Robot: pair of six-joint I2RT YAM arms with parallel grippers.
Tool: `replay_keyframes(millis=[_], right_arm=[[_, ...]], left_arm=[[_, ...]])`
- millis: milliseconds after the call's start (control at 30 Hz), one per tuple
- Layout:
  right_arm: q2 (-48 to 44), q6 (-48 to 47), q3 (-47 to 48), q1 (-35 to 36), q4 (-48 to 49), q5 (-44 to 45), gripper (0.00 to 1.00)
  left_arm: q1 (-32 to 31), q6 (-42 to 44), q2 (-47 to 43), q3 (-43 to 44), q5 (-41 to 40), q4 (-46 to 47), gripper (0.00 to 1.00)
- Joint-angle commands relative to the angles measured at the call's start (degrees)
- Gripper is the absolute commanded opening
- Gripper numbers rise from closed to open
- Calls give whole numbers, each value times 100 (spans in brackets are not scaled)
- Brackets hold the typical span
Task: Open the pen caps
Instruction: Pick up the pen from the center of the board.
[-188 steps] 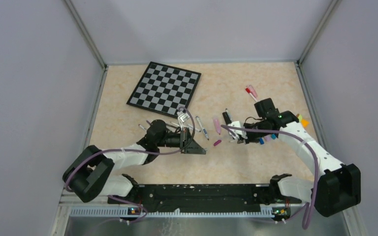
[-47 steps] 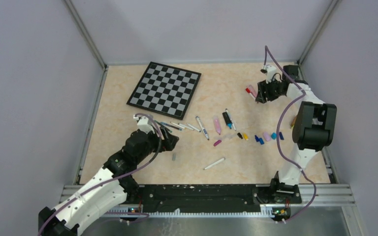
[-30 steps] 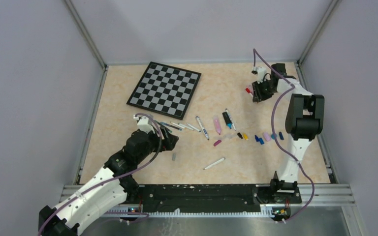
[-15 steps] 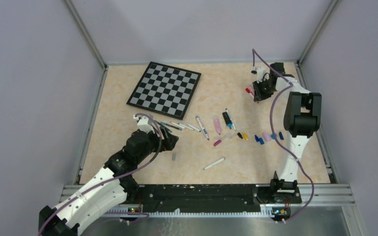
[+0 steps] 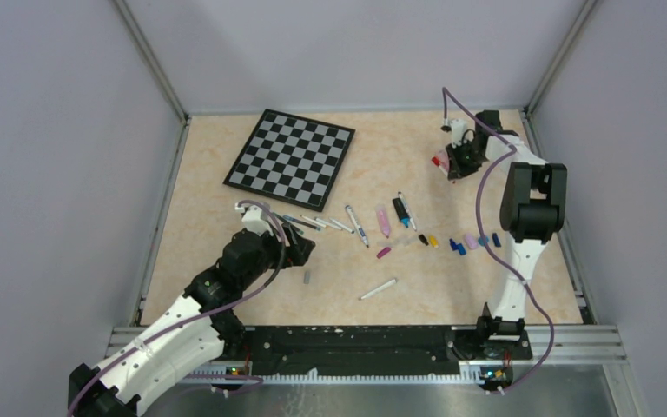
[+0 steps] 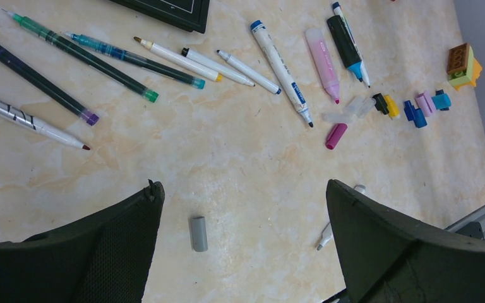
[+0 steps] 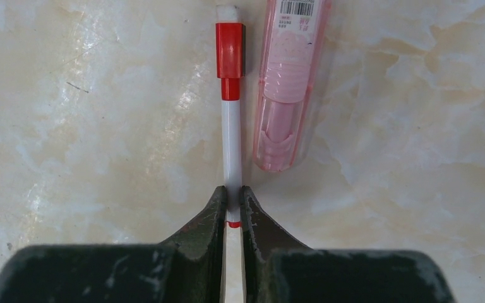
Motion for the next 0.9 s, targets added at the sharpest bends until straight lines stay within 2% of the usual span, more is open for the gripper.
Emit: replay_keyframes(millis=[0,367,633,867], right_arm=[[-241,-207,-266,58,-300,-2,3],[-1393,-988,-1647,136,-371,348,5],[-1214,-1032,-1445,206,-505,464,14],[-923,-1071,-1180,620,-563,874,20]], left_arm=[[21,-62,-99,-23,-29,207,99],[15,-172,-336,-137,-56,216,99],[18,-217,-369,-119,6,213,99],[23,-256,-454,-139,-11,164,99]])
